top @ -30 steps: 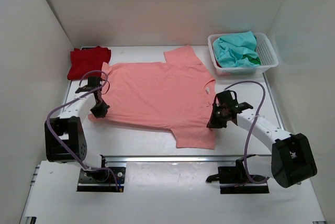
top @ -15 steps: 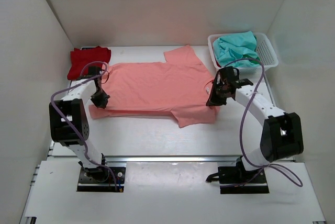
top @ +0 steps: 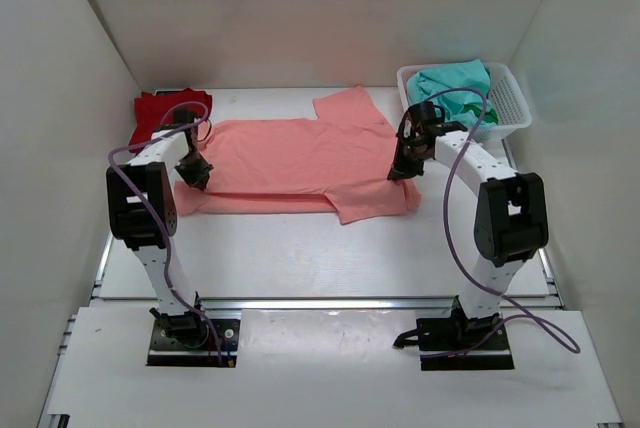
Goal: Fold and stack the t-shirts
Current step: Fold the flattened tshirt in 1/3 of the way
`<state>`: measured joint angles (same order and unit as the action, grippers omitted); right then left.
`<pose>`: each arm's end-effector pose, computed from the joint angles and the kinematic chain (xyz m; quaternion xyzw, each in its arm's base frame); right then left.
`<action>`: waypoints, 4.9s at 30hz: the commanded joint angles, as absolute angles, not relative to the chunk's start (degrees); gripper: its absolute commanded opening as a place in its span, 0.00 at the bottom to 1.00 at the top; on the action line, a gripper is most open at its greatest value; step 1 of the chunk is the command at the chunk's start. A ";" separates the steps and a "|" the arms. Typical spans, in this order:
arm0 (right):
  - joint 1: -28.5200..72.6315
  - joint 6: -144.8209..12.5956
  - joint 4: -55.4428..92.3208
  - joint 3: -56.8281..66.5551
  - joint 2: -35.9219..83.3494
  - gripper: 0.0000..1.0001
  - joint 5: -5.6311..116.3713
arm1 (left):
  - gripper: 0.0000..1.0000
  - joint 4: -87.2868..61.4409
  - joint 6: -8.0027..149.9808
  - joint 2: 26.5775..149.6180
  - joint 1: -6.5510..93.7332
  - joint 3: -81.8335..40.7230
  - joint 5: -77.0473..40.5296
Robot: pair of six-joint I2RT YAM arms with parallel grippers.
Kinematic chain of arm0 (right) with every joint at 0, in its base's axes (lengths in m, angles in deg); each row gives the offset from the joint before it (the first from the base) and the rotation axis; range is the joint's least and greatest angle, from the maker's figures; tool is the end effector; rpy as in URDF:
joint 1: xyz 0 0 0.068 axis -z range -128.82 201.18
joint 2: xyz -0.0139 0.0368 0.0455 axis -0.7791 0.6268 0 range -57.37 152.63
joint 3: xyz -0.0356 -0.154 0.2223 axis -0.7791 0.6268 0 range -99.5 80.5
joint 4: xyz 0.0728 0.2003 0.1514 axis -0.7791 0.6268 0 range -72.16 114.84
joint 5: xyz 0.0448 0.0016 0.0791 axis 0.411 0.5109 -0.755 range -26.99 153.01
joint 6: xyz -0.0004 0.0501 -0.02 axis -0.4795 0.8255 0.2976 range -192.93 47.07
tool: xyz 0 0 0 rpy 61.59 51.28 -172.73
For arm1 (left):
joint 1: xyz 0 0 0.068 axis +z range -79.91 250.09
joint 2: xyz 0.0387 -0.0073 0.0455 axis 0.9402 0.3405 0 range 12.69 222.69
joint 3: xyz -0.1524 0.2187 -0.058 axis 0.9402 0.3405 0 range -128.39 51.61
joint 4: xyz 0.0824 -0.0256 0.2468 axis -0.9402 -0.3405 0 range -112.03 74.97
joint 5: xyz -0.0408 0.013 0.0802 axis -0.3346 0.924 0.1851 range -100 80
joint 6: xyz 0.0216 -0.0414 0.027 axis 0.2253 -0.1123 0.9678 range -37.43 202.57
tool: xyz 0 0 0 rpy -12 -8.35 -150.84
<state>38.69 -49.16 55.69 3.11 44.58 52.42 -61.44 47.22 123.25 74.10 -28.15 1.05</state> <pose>0.3626 0.0871 0.2279 0.0731 0.9645 0.1591 0.1978 0.3767 0.0332 0.1806 -0.3431 0.9278 0.0622 0.1326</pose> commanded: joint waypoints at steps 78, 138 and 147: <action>42.48 -53.42 56.25 -4.32 51.88 0.00 59.75 | 0.00 -65.65 54.45 113.94 73.96 -13.69 12.41; 42.13 -53.41 55.73 -2.65 51.44 0.00 59.15 | 0.54 -57.56 49.26 109.28 69.65 -11.23 11.36; 42.22 -53.59 55.55 -2.47 51.18 0.00 58.88 | 0.53 -55.72 49.26 110.77 69.74 -10.43 15.22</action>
<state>41.62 -53.09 56.37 -2.39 53.72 58.04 -57.48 49.68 112.20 69.75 -10.58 12.00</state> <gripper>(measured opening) 0.008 0.544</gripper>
